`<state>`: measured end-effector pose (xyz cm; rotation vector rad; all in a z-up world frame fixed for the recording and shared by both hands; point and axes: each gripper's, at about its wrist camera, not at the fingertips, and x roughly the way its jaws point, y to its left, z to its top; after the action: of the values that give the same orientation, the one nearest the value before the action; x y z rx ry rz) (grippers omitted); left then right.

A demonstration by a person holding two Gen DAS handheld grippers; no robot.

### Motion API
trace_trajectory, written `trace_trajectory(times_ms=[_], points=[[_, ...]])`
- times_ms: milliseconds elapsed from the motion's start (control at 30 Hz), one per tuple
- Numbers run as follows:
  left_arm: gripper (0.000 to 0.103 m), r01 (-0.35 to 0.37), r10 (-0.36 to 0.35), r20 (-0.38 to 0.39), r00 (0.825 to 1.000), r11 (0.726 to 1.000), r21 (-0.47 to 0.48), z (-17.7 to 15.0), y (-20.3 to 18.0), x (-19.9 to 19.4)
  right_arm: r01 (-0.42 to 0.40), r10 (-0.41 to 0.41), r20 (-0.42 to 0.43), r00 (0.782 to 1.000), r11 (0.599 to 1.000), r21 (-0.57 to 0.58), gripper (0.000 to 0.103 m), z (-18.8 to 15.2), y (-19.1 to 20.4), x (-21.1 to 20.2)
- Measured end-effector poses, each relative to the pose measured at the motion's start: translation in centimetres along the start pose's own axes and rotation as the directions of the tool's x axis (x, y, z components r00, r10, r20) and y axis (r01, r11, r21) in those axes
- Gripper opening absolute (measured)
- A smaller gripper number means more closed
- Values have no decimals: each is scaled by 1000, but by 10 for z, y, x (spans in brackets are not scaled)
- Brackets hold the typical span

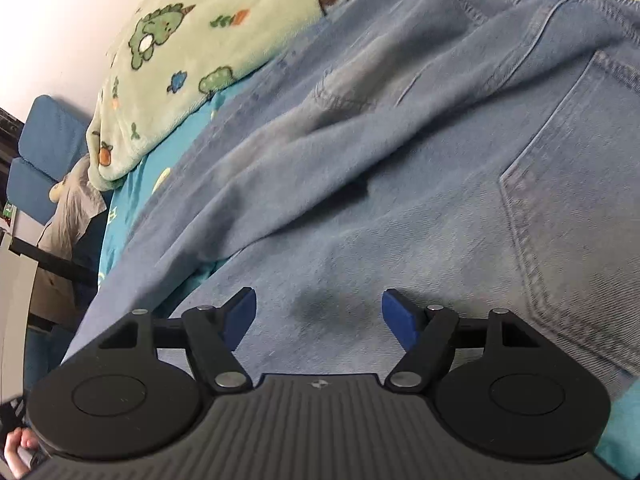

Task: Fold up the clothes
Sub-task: 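Grasp the folded leg hem with the left gripper and lift it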

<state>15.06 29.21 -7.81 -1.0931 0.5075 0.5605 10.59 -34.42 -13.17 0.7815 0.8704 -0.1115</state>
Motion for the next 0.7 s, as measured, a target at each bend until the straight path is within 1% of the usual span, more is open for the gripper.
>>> trace_trajectory(times_ms=[67, 100, 167, 200, 233, 267, 300, 333, 400, 467, 500, 533, 567, 600, 667, 700], points=[[2, -83, 82, -80, 993, 996, -16, 2, 15, 15, 12, -12, 19, 1000, 1000, -8, 73, 2, 0, -2], [3, -109, 105, -122, 987, 994, -32, 1, 22, 20, 22, -21, 29, 999, 1000, -14, 73, 3, 0, -3], [4, -154, 137, -198, 970, 985, -72, 1, 34, 28, 34, -32, 44, 998, 999, -25, 73, 5, 0, -4], [6, -160, 132, -223, 966, 981, -113, 2, 37, 25, 38, -36, 52, 998, 999, -30, 73, 7, 1, -5], [8, -155, 116, -240, 964, 976, -150, 4, 40, 20, 43, -40, 60, 997, 998, -40, 73, 8, 1, -5], [13, -128, 81, -250, 965, 975, -180, 6, 42, 14, 49, -45, 69, 997, 997, -56, 73, 9, 1, -6], [22, -94, 44, -263, 964, 979, -180, 9, 42, 6, 57, -52, 77, 996, 996, -74, 73, 9, 2, -7], [25, -61, 16, -283, 959, 987, -151, 13, 40, -1, 61, -54, 79, 995, 995, -81, 73, 9, 1, -8], [26, -3, -27, -317, 948, 996, -93, 20, 35, -17, 53, -46, 79, 996, 995, -86, 73, 10, 0, -10], [27, 19, -30, -325, 945, 999, -37, 26, 35, -39, 28, -21, 82, 996, 997, -77, 72, 12, -3, -14], [32, 33, -39, -334, 942, 999, -25, 30, 36, -50, 19, -12, 94, 996, 997, -73, 72, 14, -4, -18], [36, 49, -59, -350, 935, 998, -37, 34, 41, -61, 16, -8, 108, 994, 997, -72, 72, 14, -4, -22], [42, 59, -73, -371, 926, 997, -49, 38, 46, -69, 12, -3, 122, 992, 997, -71, 72, 15, -5, -26], [43, 51, -69, -391, 918, 997, -56, 45, 51, -75, 6, 3, 136, 991, 997, -72, 72, 16, -7, -31], [43, 10, -31, -407, 913, 999, -52, 62, 58, -86, -5, 14, 154, 988, 998, -60, 72, 17, -14, -45], [46, -5, -14, -407, 913, 999, -46, 69, 61, -93, -23, 29, 170, 985, 999, -42, 71, 19, -18, -55]])
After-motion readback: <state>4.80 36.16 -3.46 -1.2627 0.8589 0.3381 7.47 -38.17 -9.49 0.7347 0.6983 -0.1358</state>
